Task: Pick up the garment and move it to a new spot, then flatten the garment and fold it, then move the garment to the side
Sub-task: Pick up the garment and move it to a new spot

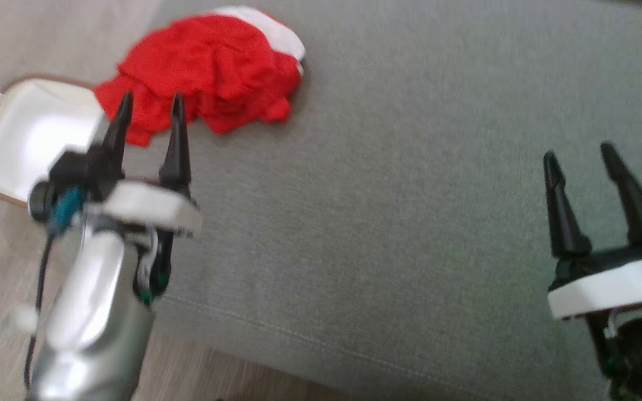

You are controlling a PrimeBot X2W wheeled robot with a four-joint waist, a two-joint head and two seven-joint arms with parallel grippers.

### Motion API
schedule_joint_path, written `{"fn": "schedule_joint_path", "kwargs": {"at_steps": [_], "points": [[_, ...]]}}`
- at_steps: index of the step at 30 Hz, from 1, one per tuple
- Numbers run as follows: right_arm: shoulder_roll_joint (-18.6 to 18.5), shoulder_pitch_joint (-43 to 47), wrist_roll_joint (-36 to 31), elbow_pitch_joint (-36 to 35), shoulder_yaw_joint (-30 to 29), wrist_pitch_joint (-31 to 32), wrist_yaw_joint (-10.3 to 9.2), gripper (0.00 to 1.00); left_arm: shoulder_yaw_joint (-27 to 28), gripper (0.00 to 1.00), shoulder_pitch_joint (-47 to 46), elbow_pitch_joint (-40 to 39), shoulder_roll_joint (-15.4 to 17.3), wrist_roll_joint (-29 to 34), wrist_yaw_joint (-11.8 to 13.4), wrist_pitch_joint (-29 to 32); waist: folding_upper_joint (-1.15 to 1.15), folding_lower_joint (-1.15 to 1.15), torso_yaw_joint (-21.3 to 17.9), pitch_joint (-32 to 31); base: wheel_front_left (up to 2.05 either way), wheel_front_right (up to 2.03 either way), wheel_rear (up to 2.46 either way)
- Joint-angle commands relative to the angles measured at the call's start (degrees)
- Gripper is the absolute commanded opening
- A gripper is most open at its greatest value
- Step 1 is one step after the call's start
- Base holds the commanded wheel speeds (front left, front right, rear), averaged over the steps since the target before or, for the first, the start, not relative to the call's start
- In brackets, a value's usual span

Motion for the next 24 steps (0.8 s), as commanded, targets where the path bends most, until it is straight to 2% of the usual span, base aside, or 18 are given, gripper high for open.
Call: {"fn": "schedule_joint_path", "kwargs": {"at_steps": [1, 6, 10, 15, 19, 20, 21, 24], "points": [[-1.22, -2.23, -0.53, -2.63, 1.19, 0.39, 0.22, 1.00, 2.33, 1.00, -3.38, -0.19, 1.03, -0.27, -0.38, -0.30, 0.00, -0.01, -2.19, 5.03, 0.00, 0.00, 0.00], [-2.99, -4.62, -0.78, -4.61, 1.33, 1.89, 0.22, 1.00, 2.52, 1.00, -14.31, 13.53, 0.77, -1.89, -3.65, 0.65, 0.00, -0.01, -3.94, 10.38, 0.00, 0.00, 0.00], [-3.97, -5.69, -0.73, -5.31, 1.57, 2.54, 0.22, 1.00, 2.42, 1.00, -22.21, 25.69, 0.91, -3.04, -5.98, 3.98, 0.00, -0.01, -4.91, 12.57, 0.00, 0.00, 0.00], [-4.95, -6.14, -0.41, -5.31, 1.74, 2.88, 0.22, 1.00, 2.46, 1.00, -29.34, 39.55, 1.29, -4.12, -6.77, 10.38, 0.00, -0.01, -6.06, 13.33, 0.00, 0.00, 0.00], [-4.87, -6.13, 0.16, -5.08, 1.62, 2.80, 0.22, 1.00, 2.09, 1.00, -32.79, 46.60, 1.51, -4.63, -7.76, 13.82, 0.00, -0.01, -6.70, 13.28, 0.00, 0.00, 0.00], [-4.76, -6.13, 0.26, -4.96, 1.56, 2.78, 0.22, 1.00, 1.81, 0.78, -33.40, 47.75, 1.67, -4.42, -7.78, 13.96, 0.00, -0.01, -6.80, 13.23, 0.00, 0.00, 0.00], [-4.63, -6.13, 0.36, -4.83, 1.48, 2.72, 0.22, 1.00, 1.52, 0.00, -33.91, 48.60, 1.84, -4.12, -7.65, 13.57, 0.00, -0.01, -6.85, 13.12, 0.00, 0.00, 0.00], [-4.21, -6.15, 0.53, -4.26, 1.34, 2.13, 0.22, 1.00, 1.23, 0.00, -34.69, 49.73, 2.55, -3.63, -7.20, 9.65, 0.00, -0.01, -7.06, 12.07, 0.00, 0.00, 0.00]]}}
